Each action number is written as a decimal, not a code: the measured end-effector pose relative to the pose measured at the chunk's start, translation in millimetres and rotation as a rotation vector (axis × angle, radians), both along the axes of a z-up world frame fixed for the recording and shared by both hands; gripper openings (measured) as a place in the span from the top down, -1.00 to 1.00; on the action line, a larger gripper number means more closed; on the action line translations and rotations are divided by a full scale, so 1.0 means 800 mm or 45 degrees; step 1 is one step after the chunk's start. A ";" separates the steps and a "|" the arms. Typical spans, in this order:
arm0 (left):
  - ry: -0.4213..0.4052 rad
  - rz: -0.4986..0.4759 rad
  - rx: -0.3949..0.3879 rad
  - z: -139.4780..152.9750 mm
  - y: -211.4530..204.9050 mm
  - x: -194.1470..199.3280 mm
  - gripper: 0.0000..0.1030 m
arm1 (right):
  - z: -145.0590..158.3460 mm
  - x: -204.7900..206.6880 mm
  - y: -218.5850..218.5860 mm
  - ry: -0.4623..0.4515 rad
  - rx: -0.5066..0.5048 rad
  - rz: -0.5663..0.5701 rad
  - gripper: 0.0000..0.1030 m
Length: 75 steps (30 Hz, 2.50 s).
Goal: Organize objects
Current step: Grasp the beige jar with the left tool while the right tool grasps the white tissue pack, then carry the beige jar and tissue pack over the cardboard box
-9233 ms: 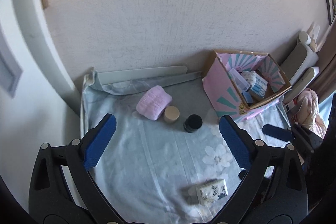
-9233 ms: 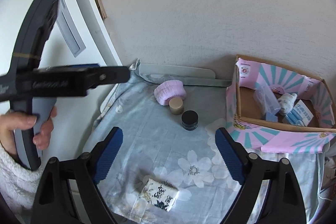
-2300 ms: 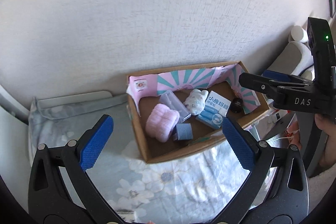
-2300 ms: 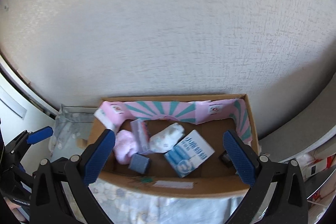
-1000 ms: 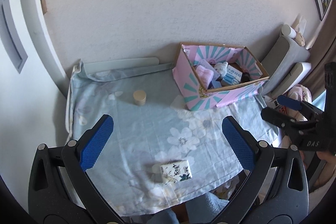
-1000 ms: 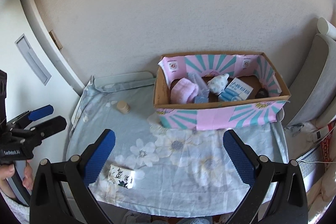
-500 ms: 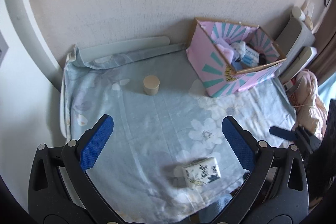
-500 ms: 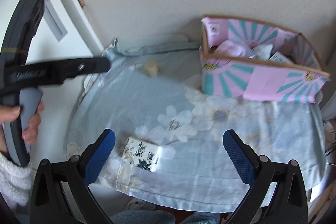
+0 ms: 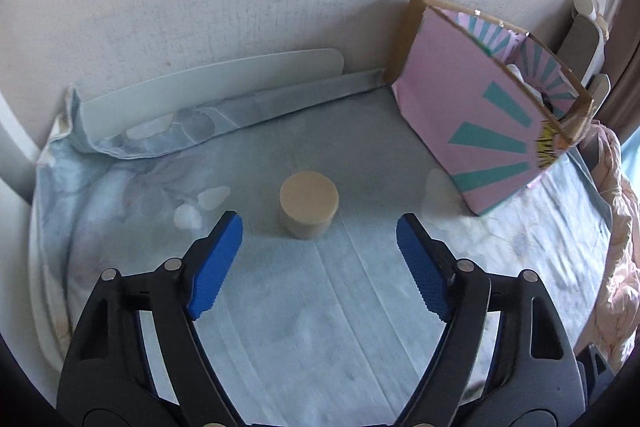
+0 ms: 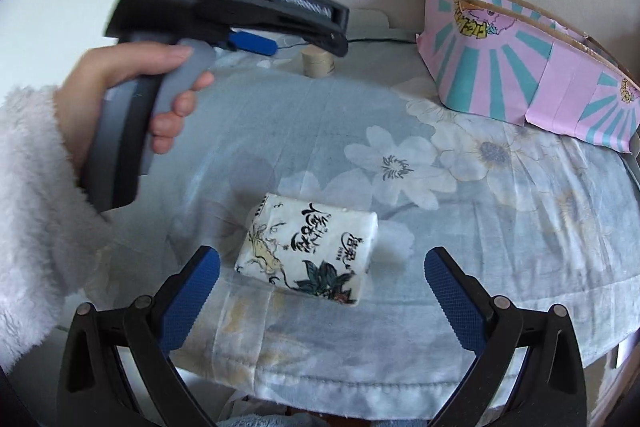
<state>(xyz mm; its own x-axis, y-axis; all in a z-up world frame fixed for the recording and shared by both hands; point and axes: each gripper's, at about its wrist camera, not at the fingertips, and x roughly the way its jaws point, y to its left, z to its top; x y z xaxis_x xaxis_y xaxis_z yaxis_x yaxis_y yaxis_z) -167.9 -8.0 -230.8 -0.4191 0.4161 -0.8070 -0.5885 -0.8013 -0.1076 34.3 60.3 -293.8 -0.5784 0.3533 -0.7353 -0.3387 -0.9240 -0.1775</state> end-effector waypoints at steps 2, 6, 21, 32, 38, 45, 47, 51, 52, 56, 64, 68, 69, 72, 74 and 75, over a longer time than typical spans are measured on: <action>0.012 -0.010 0.012 -0.008 0.003 -0.007 -0.32 | -0.005 -0.004 -0.004 0.013 0.047 0.013 -0.90; 0.034 -0.038 0.004 -0.019 0.010 -0.014 0.13 | -0.013 -0.016 -0.005 0.010 0.076 0.023 -0.57; 0.053 -0.061 -0.014 -0.019 0.019 -0.019 0.39 | -0.006 -0.026 0.000 0.027 0.087 0.041 -0.31; 0.048 -0.042 0.016 0.019 0.024 0.012 0.39 | 0.034 -0.025 0.006 0.018 0.031 0.103 -0.30; 0.053 -0.018 0.046 0.060 0.019 0.031 0.39 | 0.075 -0.024 0.007 0.024 0.008 0.136 -0.30; 0.074 0.034 0.090 0.113 0.022 0.051 0.39 | 0.131 -0.020 0.018 0.052 0.000 0.181 -0.30; 0.068 0.062 0.102 0.122 0.025 0.055 0.39 | 0.145 -0.027 0.022 0.053 -0.011 0.202 -0.30; 0.074 0.107 0.117 0.140 0.032 0.063 0.39 | 0.172 -0.032 0.036 0.056 -0.015 0.233 -0.30; 0.076 0.117 0.120 0.145 0.033 0.065 0.39 | 0.177 -0.033 0.040 0.057 -0.014 0.240 -0.30; 0.084 0.154 0.128 0.161 0.043 0.073 0.39 | 0.204 -0.035 0.061 0.064 0.001 0.267 -0.30; 0.097 0.223 0.155 0.183 0.083 0.087 0.39 | 0.256 -0.033 0.127 0.100 0.032 0.232 -0.30; 0.112 0.232 0.150 0.189 0.112 0.093 0.39 | 0.282 -0.031 0.168 0.127 0.042 0.208 -0.30; 0.109 0.238 0.149 0.190 0.120 0.094 0.39 | 0.289 -0.030 0.179 0.133 0.034 0.204 -0.30; 0.097 0.239 0.161 0.187 0.146 0.098 0.39 | 0.305 -0.024 0.206 0.151 0.021 0.186 -0.30; 0.093 0.231 0.158 0.185 0.166 0.102 0.39 | 0.315 -0.021 0.225 0.156 0.022 0.177 -0.30; 0.092 0.227 0.158 0.184 0.173 0.102 0.39 | 0.319 -0.018 0.232 0.158 0.025 0.171 -0.30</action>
<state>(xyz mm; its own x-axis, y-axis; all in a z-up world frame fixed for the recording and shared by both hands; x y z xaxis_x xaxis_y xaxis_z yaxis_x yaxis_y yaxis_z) -86.3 130.4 -83.5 -0.5497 0.4242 -0.7196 -0.4484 -0.8767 -0.1743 20.0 246.2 -38.4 -0.7072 0.2807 -0.6488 -0.2333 -0.9590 -0.1606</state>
